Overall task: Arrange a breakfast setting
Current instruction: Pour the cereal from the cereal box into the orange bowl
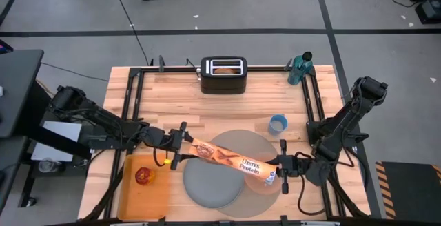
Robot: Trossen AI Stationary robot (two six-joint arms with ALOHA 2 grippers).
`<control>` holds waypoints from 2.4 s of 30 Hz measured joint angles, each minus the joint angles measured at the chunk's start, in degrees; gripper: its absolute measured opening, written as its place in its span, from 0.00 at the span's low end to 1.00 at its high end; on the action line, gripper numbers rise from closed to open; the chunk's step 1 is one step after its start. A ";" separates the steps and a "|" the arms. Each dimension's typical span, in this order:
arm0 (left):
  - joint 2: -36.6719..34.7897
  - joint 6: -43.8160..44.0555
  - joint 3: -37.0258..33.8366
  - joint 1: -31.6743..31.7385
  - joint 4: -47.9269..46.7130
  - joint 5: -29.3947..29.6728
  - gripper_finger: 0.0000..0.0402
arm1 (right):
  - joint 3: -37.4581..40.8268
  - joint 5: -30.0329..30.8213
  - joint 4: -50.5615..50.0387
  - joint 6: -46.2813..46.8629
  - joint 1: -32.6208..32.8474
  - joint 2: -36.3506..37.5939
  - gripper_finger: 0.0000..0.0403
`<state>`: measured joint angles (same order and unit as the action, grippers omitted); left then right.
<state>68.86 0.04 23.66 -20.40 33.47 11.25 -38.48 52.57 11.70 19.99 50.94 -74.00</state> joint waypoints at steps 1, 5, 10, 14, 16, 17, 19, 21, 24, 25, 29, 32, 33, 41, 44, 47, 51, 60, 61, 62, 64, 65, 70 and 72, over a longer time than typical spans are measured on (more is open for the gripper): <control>0.00 -0.10 0.06 0.00 0.06 -0.15 0.60 | 0.00 0.12 0.02 0.02 0.04 0.00 0.06; 0.07 -0.15 0.06 0.00 -0.18 -0.42 0.60 | 0.00 0.14 -0.04 0.43 0.02 0.00 0.06; 0.07 -0.56 0.06 0.00 -0.41 -0.44 0.60 | 0.00 0.30 -0.05 0.21 0.00 0.00 0.06; 0.07 -0.81 0.06 0.00 -1.24 -0.65 0.58 | 0.00 0.34 -0.24 0.16 0.00 0.00 0.06; 0.00 -1.42 0.06 0.00 -1.49 -1.20 0.56 | 0.00 0.42 -0.31 -1.64 0.33 0.12 0.06; -0.16 -1.80 0.06 0.00 -1.58 -1.35 0.56 | 0.00 0.54 -0.40 -2.27 0.46 0.38 0.06; -0.44 -2.02 0.06 0.00 -1.51 -1.57 0.54 | 0.00 0.62 -0.27 -3.08 0.48 1.03 0.06; -0.47 -2.09 0.06 0.00 -1.27 -1.67 0.53 | 0.00 0.69 -0.24 -3.49 0.35 1.58 0.06; -0.85 -2.08 0.14 -0.09 -1.20 -1.71 0.52 | 0.00 0.73 -0.27 -3.24 0.04 2.02 0.06; -0.85 -2.11 0.38 -0.09 -1.60 -1.71 0.52 | 0.00 0.73 -0.18 -3.22 0.04 2.05 0.06; -1.63 -2.93 2.25 -0.11 -3.96 -1.82 0.52 | 0.00 0.76 -0.74 -3.26 0.04 2.11 0.06; -3.19 -4.32 5.07 0.09 -9.42 -1.82 0.52 | 0.00 1.40 -1.84 -3.39 0.02 2.89 0.06; -3.83 -5.26 6.63 0.21 -12.28 -1.82 0.52 | 0.00 1.93 -2.37 -3.43 0.02 3.32 0.06; -5.35 -4.26 24.01 3.36 -38.30 -3.97 0.52 | -0.10 0.49 -6.98 0.27 -0.20 6.48 0.06; -4.47 -4.14 26.88 4.08 -41.08 -5.50 0.52 | 0.02 -0.26 -11.22 5.86 -0.16 5.23 0.06; -4.09 -3.40 31.30 5.79 -41.15 -7.95 0.52 | 0.02 1.42 -11.39 7.74 0.55 5.09 0.06; -1.68 -2.34 34.77 6.48 -43.79 -9.98 0.52 | 0.04 -1.59 -11.87 8.30 1.05 5.33 0.06; 4.50 -3.70 37.90 7.39 -46.45 -10.09 0.52 | -0.11 2.86 -14.19 8.36 4.01 6.95 0.06; 4.80 -3.69 38.65 7.65 -47.14 -10.24 0.52 | -0.10 1.39 -15.13 8.81 3.60 6.95 0.06; 5.08 -3.70 39.42 7.78 -48.48 -10.32 0.52 | 0.00 -0.40 -15.84 9.14 3.25 7.17 0.06; 5.71 -3.75 40.60 7.81 -49.77 -10.27 0.52 | 0.06 0.19 -16.01 9.16 3.39 7.87 0.06; 5.82 -3.76 40.97 7.82 -49.50 -10.26 0.52 | -0.04 0.95 -16.05 9.11 3.52 7.82 0.06; 5.79 -3.72 41.33 7.82 -50.15 -9.96 0.52 | 0.05 0.50 -18.82 10.33 2.64 7.59 0.06; 5.79 -3.59 41.33 7.84 -50.64 -9.98 0.52 | 0.00 -0.02 -19.32 10.89 2.26 7.48 0.06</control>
<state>74.65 -3.55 64.99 -12.56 -17.16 1.27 -38.48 52.55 -7.61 30.88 53.20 -66.52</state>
